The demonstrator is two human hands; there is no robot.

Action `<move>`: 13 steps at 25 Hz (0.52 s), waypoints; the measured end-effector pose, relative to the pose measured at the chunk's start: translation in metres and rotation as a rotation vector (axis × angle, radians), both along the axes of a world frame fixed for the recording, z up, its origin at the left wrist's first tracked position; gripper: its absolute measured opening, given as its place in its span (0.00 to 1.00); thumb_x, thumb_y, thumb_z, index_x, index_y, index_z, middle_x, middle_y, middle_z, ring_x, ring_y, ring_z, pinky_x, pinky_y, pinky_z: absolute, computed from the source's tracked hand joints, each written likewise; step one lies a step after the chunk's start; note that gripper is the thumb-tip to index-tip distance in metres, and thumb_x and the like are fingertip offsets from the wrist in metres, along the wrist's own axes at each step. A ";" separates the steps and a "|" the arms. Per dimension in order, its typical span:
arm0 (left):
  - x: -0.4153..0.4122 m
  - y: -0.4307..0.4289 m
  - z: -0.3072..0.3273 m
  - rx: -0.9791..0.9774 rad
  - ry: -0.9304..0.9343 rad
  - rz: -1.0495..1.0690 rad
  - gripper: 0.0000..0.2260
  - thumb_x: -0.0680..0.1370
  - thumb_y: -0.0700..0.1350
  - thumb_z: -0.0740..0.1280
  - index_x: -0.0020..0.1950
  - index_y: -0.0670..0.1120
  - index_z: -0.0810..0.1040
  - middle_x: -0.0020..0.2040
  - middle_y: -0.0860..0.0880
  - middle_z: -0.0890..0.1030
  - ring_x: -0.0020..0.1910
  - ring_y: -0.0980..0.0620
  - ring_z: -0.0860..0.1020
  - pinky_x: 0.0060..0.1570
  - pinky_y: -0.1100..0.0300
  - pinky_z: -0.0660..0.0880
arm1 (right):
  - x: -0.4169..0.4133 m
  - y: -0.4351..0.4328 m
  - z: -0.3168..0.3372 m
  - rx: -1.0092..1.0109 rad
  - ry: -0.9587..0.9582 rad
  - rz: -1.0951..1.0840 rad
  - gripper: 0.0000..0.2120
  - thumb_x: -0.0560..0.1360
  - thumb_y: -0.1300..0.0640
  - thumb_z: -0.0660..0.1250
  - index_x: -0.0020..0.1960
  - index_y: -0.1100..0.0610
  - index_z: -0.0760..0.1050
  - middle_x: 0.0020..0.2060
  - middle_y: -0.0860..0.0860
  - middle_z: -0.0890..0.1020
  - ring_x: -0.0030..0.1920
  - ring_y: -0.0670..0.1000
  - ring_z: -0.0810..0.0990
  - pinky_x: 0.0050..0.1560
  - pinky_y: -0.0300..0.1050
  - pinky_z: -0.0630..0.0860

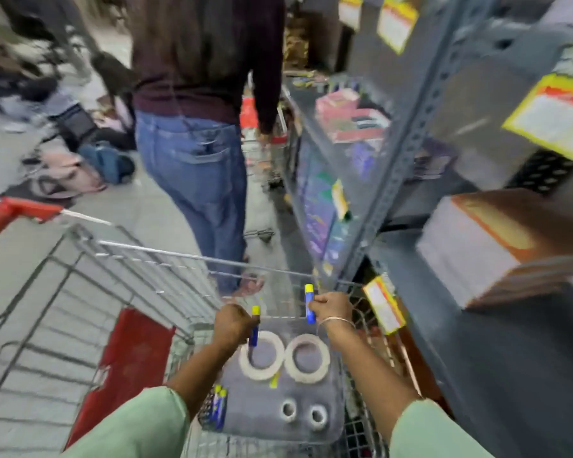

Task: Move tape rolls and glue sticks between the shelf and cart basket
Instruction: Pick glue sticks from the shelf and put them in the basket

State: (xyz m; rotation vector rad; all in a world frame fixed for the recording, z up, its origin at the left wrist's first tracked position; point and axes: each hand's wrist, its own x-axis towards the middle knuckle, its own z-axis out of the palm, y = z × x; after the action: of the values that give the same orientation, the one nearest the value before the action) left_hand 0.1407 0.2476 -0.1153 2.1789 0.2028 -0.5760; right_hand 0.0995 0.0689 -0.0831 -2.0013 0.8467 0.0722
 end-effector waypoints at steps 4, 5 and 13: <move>-0.005 0.042 -0.053 0.188 0.118 -0.058 0.17 0.68 0.50 0.69 0.33 0.35 0.80 0.30 0.35 0.81 0.42 0.43 0.83 0.44 0.49 0.75 | 0.016 0.052 -0.094 -0.059 0.290 0.092 0.17 0.73 0.58 0.66 0.56 0.69 0.78 0.54 0.66 0.82 0.55 0.61 0.81 0.43 0.46 0.76; -0.007 0.049 -0.070 0.230 0.143 -0.068 0.20 0.68 0.51 0.69 0.40 0.32 0.81 0.37 0.31 0.81 0.46 0.40 0.82 0.45 0.49 0.75 | 0.015 0.064 -0.116 -0.058 0.352 0.100 0.19 0.75 0.56 0.65 0.59 0.69 0.75 0.56 0.65 0.81 0.58 0.61 0.79 0.51 0.49 0.76; -0.044 0.061 -0.211 0.357 0.220 -0.021 0.12 0.72 0.44 0.68 0.48 0.35 0.79 0.50 0.33 0.82 0.51 0.36 0.80 0.47 0.49 0.76 | -0.024 0.133 -0.254 0.030 0.586 0.124 0.13 0.78 0.62 0.58 0.59 0.65 0.74 0.60 0.62 0.78 0.61 0.59 0.77 0.54 0.46 0.74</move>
State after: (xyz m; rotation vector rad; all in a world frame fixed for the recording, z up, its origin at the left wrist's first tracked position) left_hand 0.0967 0.3089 -0.3258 2.4591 0.4286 -0.8457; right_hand 0.0755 0.2020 -0.3370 -2.0266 1.0678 0.7668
